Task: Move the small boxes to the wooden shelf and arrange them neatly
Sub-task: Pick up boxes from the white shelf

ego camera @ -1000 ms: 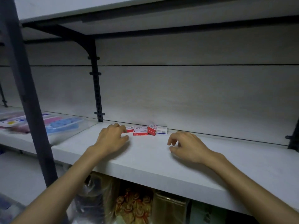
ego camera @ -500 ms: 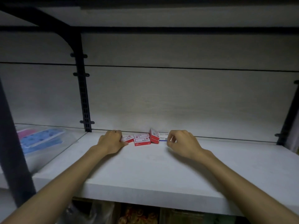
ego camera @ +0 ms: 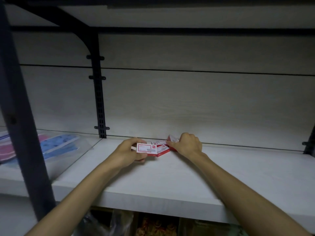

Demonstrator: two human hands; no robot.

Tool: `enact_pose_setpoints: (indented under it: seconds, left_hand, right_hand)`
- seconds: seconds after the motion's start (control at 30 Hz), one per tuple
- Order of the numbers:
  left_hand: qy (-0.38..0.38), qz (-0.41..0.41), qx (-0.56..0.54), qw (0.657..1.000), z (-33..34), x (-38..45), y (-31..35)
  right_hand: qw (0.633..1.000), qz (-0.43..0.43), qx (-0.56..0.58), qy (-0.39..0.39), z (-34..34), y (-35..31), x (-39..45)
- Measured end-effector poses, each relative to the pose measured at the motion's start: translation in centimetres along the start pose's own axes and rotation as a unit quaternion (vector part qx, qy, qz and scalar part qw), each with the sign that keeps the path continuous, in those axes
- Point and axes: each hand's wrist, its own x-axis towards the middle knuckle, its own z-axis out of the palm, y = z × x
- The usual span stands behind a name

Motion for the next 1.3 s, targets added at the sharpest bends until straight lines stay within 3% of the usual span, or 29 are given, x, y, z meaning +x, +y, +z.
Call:
enact_pose_setpoints:
  seconds: [0.23, 0.3, 0.37, 0.47, 0.5, 0.53, 0.63, 0.7, 0.9, 1.1, 1.3]
  left_hand:
    - [0.028, -0.026, -0.074, 0.997, 0.9, -2.5, 0.0]
    - [0.032, -0.033, -0.094, 0.994, 1.4, -3.0, -0.2]
    - [0.033, -0.032, -0.103, 0.994, 1.9, -3.4, -0.4]
    - [0.028, -0.025, -0.108, 0.993, 2.6, -3.7, -0.5]
    - [0.023, -0.022, -0.111, 0.993, 2.8, -3.8, -0.6]
    - [0.017, -0.017, -0.114, 0.993, 2.8, -3.9, -0.6]
    - [0.007, -0.011, -0.111, 0.994, 2.8, -4.2, -0.9]
    - [0.010, -0.012, -0.105, 0.994, 2.6, -4.4, -1.2]
    - [0.013, 0.012, -0.077, 0.997, 2.4, -4.7, -1.3]
    - [0.007, 0.025, -0.069, 0.997, 2.2, -4.8, -1.4]
    - [-0.006, 0.035, -0.069, 0.997, 2.2, -4.7, -1.5]
  right_hand:
    - [0.998, -0.040, 0.042, -0.007, -0.1, 2.5, 0.5]
    - [0.979, 0.012, 0.191, -0.071, -0.6, 3.5, 0.4]
    - [0.881, 0.102, 0.432, -0.160, -1.3, 4.0, -0.2]
    - [0.724, 0.168, 0.632, -0.218, -2.4, 4.5, -1.1]
    - [0.688, 0.169, 0.668, -0.228, -2.6, 4.5, -1.3]
    - [0.676, 0.162, 0.680, -0.234, -2.6, 4.5, -1.5]
    - [0.754, 0.118, 0.603, -0.233, -2.1, 4.6, -1.9]
    - [0.779, 0.096, 0.574, -0.231, -1.8, 4.8, -1.9]
    - [0.763, 0.080, 0.592, -0.246, -1.4, 4.5, -2.3]
    - [0.810, 0.080, 0.520, -0.260, -2.3, 4.6, -3.2]
    - [0.791, 0.074, 0.544, -0.269, -2.9, 4.7, -3.6]
